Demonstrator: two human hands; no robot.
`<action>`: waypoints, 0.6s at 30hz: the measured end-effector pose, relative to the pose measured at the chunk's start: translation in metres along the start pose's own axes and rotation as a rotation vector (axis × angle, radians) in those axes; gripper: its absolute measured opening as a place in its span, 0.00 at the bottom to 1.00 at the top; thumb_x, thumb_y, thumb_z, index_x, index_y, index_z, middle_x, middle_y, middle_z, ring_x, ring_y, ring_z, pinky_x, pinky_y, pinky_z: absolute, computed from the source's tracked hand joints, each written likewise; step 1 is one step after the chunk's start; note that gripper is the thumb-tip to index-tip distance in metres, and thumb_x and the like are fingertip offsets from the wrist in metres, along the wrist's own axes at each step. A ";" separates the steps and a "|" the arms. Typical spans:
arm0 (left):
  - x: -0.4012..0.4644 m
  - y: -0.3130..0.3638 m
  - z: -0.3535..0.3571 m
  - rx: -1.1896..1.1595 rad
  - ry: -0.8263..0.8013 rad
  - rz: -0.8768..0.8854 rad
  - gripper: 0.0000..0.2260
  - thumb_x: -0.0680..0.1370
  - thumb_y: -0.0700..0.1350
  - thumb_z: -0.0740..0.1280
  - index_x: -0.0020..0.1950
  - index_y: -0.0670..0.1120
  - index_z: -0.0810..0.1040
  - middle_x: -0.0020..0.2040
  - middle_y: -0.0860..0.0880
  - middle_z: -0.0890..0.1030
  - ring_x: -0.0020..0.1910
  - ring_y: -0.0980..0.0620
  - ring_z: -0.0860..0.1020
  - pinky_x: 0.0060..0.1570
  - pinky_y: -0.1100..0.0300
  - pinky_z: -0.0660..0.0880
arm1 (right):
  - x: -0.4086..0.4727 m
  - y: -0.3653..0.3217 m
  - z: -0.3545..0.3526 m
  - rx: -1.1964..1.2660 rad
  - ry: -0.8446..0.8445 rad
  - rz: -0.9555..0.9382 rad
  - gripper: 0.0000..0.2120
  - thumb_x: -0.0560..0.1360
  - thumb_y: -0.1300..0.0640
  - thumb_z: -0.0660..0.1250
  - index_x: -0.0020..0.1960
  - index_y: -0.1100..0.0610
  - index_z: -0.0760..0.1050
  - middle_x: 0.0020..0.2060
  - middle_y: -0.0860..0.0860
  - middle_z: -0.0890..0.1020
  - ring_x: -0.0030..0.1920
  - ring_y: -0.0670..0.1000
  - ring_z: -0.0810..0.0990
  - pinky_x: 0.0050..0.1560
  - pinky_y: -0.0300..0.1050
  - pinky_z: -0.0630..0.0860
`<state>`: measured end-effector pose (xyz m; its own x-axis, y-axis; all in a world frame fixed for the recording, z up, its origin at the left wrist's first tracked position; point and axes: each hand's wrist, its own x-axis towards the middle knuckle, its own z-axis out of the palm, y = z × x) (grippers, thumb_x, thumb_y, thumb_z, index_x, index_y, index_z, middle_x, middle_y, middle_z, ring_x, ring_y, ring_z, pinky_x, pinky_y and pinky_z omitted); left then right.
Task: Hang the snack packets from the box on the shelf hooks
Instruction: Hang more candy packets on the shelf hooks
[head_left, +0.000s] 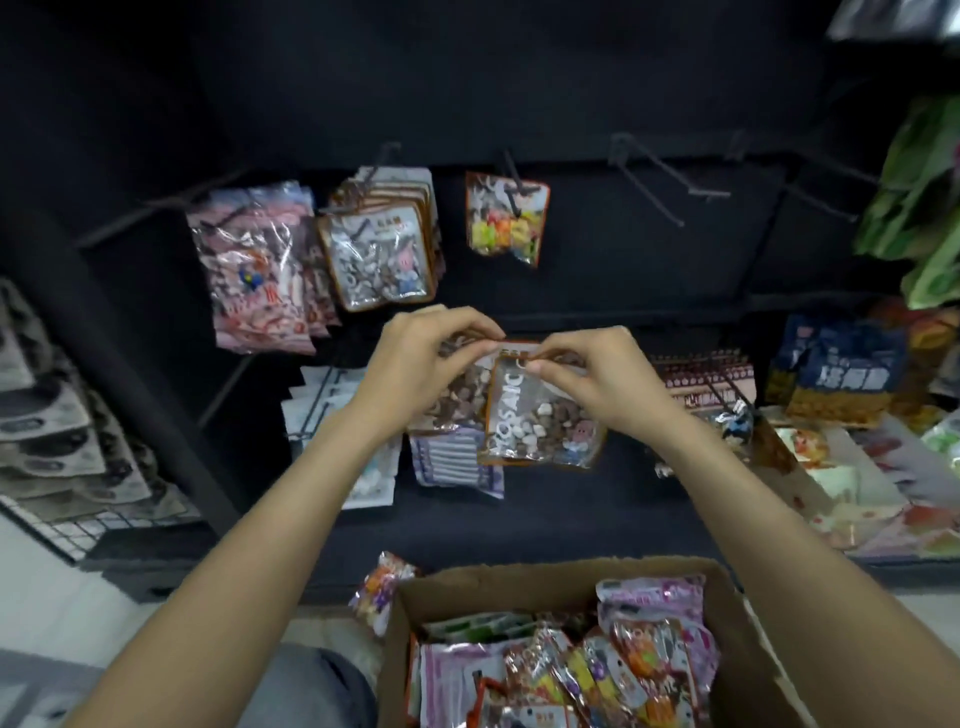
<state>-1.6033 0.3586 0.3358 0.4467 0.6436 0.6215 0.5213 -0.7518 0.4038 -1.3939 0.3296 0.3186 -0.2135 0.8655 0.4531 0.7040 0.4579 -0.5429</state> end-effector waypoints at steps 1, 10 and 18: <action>0.004 -0.003 -0.012 -0.023 -0.006 -0.020 0.06 0.75 0.43 0.70 0.51 0.48 0.82 0.44 0.58 0.81 0.45 0.63 0.78 0.47 0.72 0.72 | 0.013 -0.007 0.001 0.012 0.034 -0.008 0.06 0.75 0.53 0.70 0.47 0.54 0.83 0.44 0.46 0.85 0.47 0.44 0.82 0.51 0.49 0.78; 0.021 -0.084 -0.071 -0.386 0.389 -0.449 0.05 0.73 0.41 0.72 0.46 0.49 0.79 0.45 0.54 0.83 0.45 0.59 0.81 0.51 0.63 0.77 | 0.108 -0.050 0.044 0.205 0.165 -0.019 0.07 0.75 0.55 0.70 0.49 0.58 0.82 0.41 0.45 0.81 0.44 0.37 0.76 0.47 0.23 0.69; 0.046 -0.128 -0.067 -0.233 0.505 -0.421 0.06 0.76 0.40 0.68 0.50 0.50 0.78 0.45 0.59 0.79 0.47 0.63 0.77 0.50 0.67 0.74 | 0.156 -0.050 0.079 0.159 0.194 0.067 0.08 0.75 0.55 0.70 0.52 0.57 0.82 0.42 0.44 0.80 0.49 0.44 0.78 0.53 0.37 0.69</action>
<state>-1.6982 0.4750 0.3578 -0.1815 0.7836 0.5941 0.3815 -0.5007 0.7770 -1.5155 0.4581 0.3609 -0.0256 0.8468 0.5312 0.5937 0.4404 -0.6734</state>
